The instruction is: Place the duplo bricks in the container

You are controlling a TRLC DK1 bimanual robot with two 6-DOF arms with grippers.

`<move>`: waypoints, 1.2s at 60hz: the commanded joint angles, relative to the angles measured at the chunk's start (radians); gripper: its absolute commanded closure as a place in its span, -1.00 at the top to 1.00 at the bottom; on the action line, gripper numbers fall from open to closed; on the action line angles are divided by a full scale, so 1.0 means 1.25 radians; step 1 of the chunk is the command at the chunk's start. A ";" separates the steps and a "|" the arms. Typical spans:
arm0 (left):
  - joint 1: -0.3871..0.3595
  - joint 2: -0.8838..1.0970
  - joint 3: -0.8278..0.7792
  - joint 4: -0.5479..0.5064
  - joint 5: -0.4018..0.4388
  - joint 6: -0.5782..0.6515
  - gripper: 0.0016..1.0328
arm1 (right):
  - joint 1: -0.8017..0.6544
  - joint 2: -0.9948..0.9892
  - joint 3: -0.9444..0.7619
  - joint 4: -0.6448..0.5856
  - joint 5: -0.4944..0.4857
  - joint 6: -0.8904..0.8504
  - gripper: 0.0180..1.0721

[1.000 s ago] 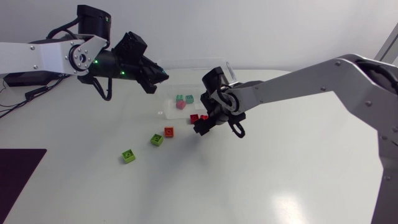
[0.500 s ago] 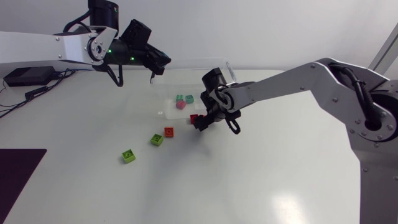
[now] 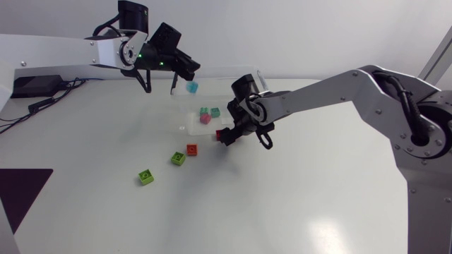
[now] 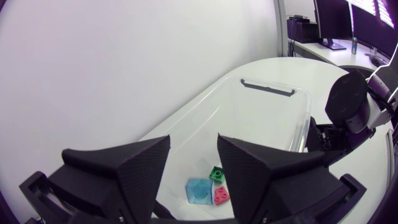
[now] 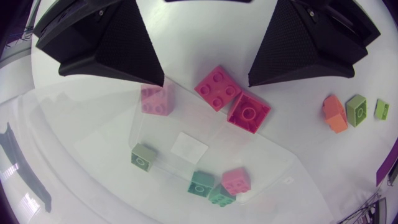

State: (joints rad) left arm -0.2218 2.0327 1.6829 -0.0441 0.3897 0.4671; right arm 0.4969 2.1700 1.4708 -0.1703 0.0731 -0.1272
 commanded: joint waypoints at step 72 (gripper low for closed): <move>-0.004 -0.031 -0.086 0.029 0.000 -0.006 0.90 | -0.069 0.068 -0.039 0.058 0.021 -0.039 0.78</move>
State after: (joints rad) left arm -0.2276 2.0335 1.6089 -0.0227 0.3874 0.4675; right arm 0.4438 2.2295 1.4685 -0.0994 0.0799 -0.1867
